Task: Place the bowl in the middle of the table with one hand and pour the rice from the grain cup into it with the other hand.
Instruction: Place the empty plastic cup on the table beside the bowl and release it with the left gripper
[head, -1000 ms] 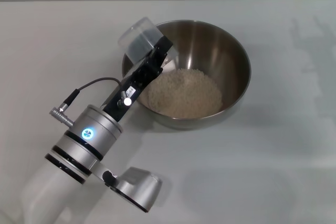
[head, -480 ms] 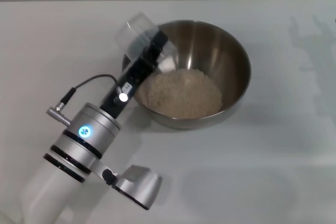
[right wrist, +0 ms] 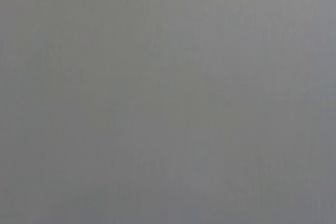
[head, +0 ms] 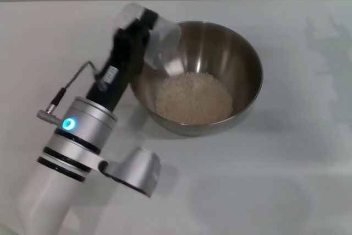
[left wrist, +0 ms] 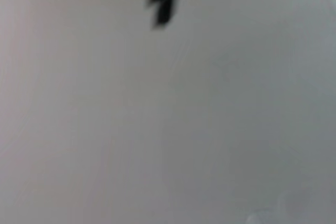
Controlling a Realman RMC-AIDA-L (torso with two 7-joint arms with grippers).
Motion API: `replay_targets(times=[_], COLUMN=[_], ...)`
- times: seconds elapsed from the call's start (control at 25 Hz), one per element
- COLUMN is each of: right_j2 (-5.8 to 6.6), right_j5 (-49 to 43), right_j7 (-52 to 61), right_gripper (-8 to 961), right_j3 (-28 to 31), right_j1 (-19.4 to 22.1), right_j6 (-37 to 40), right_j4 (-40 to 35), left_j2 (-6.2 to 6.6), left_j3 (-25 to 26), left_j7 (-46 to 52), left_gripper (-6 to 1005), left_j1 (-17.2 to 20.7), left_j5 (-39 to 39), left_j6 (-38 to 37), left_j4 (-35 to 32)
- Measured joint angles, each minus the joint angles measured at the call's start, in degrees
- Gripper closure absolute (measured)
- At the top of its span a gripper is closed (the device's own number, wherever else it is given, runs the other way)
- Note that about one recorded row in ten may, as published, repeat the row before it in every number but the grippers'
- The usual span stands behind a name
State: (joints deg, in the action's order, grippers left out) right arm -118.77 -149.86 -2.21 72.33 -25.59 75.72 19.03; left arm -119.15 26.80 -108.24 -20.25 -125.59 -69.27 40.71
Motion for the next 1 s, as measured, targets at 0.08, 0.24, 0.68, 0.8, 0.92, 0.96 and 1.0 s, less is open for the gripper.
replay_targets(times=[0.08, 0.24, 0.68, 0.8, 0.92, 0.96, 1.0], right_j2=[-0.03, -0.05, -0.14, -0.13, -0.09, -0.07, -0.07], right_j5=[0.0, -0.1, -0.4, -0.5, -0.5, -0.6, -0.6], right_j7=[0.2, 0.5, 2.8, 2.8, 2.8, 2.8, 2.8], right_gripper=[426, 425, 426, 426, 426, 426, 426], right_j3=[0.0, 0.0, -0.6, -0.8, -0.9, -0.9, -0.9], right_j1=[0.1, 0.3, 0.4, 0.4, 0.5, 0.5, 0.5], right_j6=[0.1, 0.1, 0.3, 1.2, 1.5, 1.5, 1.5], right_j4=[0.0, 0.0, 0.3, 0.3, 0.2, 0.1, 0.1], left_j2=[0.01, 0.05, 0.33, 0.33, 0.43, 0.44, 0.45], left_j3=[2.3, 6.0, 11.7, 14.6, 15.3, 15.5, 15.7], left_j7=[7.1, 22.7, 61.5, 71.5, 76.0, 77.8, 81.3], left_gripper=[950, 949, 945, 944, 943, 943, 943], left_j1=[1.2, 3.6, 3.9, 2.5, 1.8, 1.4, 0.8], left_j5=[0.3, 1.3, 16.1, 16.9, 16.9, 16.9, 16.8], left_j6=[0.0, -0.1, 4.4, 11.5, 14.4, 15.4, 17.1], left_j4=[1.2, 3.6, 1.2, -2.6, -4.3, -5.4, -7.2])
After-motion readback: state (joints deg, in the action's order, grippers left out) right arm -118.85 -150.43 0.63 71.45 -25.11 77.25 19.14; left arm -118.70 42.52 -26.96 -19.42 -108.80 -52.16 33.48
